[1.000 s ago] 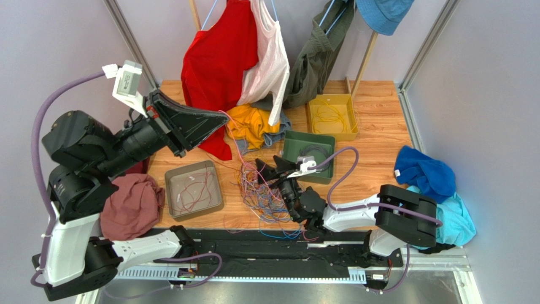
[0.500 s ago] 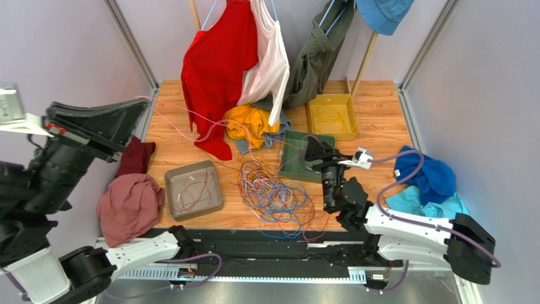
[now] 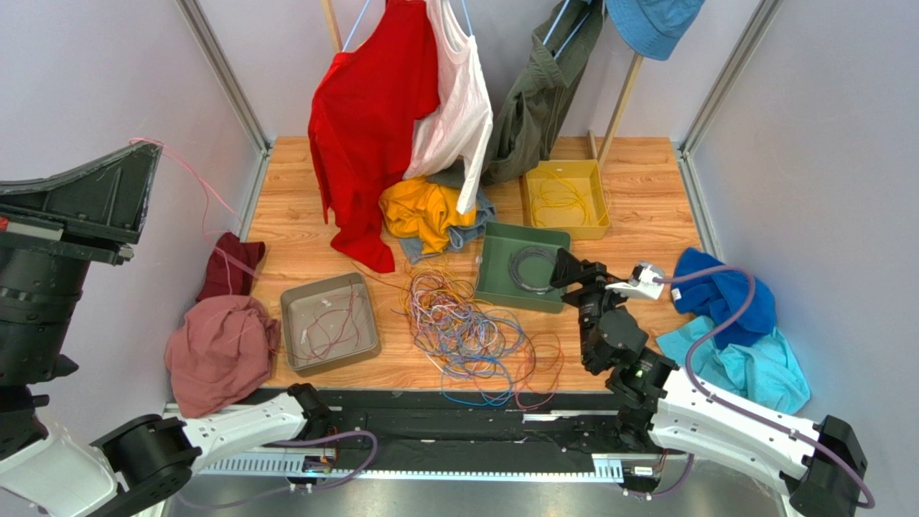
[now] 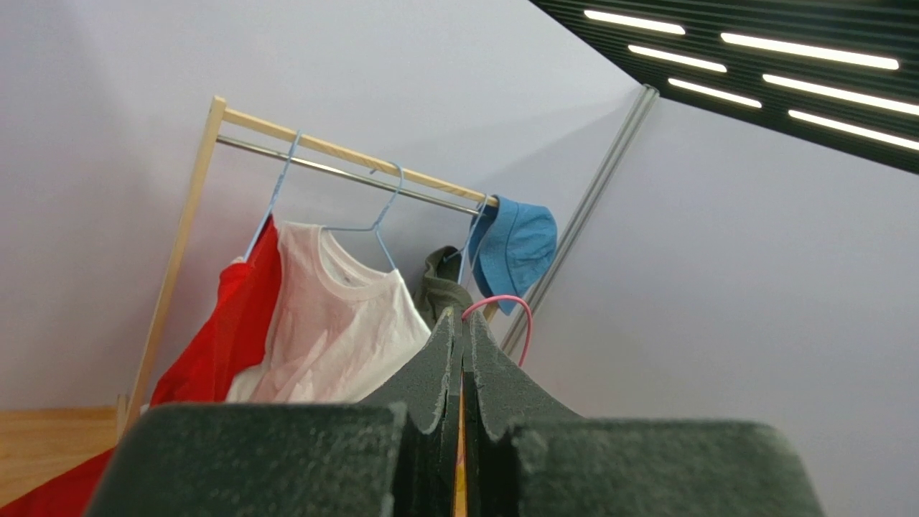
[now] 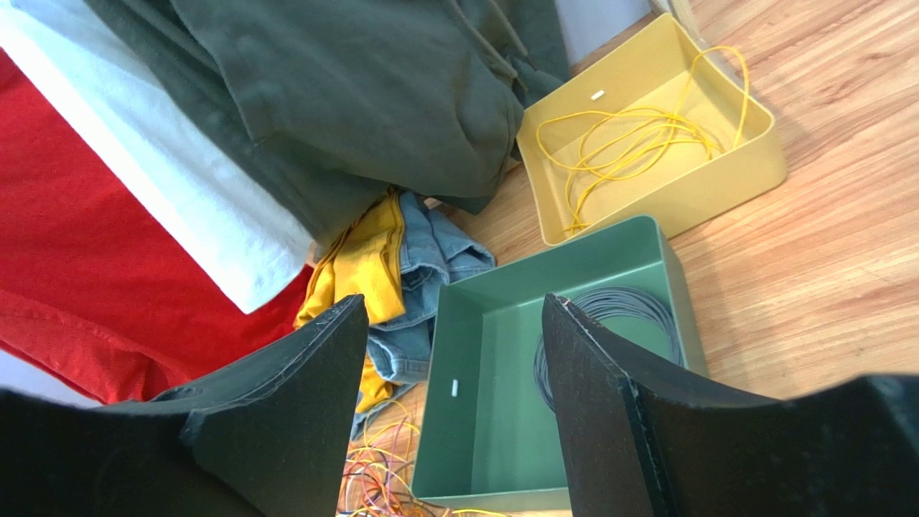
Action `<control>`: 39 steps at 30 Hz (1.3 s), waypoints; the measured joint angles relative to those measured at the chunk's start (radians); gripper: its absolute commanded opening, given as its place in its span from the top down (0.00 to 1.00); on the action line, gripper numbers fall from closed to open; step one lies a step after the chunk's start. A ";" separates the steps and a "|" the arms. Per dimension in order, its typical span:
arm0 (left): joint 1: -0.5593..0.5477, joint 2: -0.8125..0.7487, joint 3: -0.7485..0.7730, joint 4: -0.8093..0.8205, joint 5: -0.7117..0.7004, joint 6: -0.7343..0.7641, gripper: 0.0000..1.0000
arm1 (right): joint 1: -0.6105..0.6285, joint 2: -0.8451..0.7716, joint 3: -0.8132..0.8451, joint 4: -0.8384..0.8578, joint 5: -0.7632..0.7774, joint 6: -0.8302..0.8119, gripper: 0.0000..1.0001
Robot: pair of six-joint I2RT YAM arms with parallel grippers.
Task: Untangle the cables
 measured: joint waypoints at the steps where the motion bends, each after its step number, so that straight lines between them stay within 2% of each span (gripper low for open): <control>1: 0.000 0.006 0.000 0.001 0.001 0.000 1.00 | -0.005 -0.023 -0.006 -0.015 -0.010 -0.001 0.35; 4: 0.000 0.031 0.000 0.001 0.003 0.000 1.00 | -0.010 -0.061 -0.015 -0.035 -0.077 -0.007 0.35; 10: 0.000 0.095 0.011 -0.023 -0.023 0.029 1.00 | -0.011 -0.090 0.014 -0.129 -0.329 -0.035 0.36; 15: 0.000 0.164 0.108 -0.061 -0.081 0.085 1.00 | -0.011 -0.074 0.082 -0.220 -0.543 -0.055 0.38; 20: 0.000 0.216 0.182 -0.069 -0.167 0.158 1.00 | -0.011 -0.091 0.097 -0.282 -0.681 -0.055 0.37; 25: 0.000 0.261 0.203 -0.066 -0.208 0.206 1.00 | -0.011 -0.091 0.092 -0.264 -0.835 -0.068 0.35; 27: 0.000 0.275 0.198 -0.067 -0.195 0.202 1.00 | -0.011 -0.043 0.092 -0.228 -0.912 -0.079 0.35; 31: 0.000 0.293 0.187 -0.077 -0.121 0.160 1.00 | 0.017 0.148 0.124 -0.179 -1.041 -0.124 0.35; 39: 0.000 0.299 0.161 -0.096 0.130 0.003 1.00 | 0.153 0.576 0.311 -0.158 -1.151 -0.253 0.38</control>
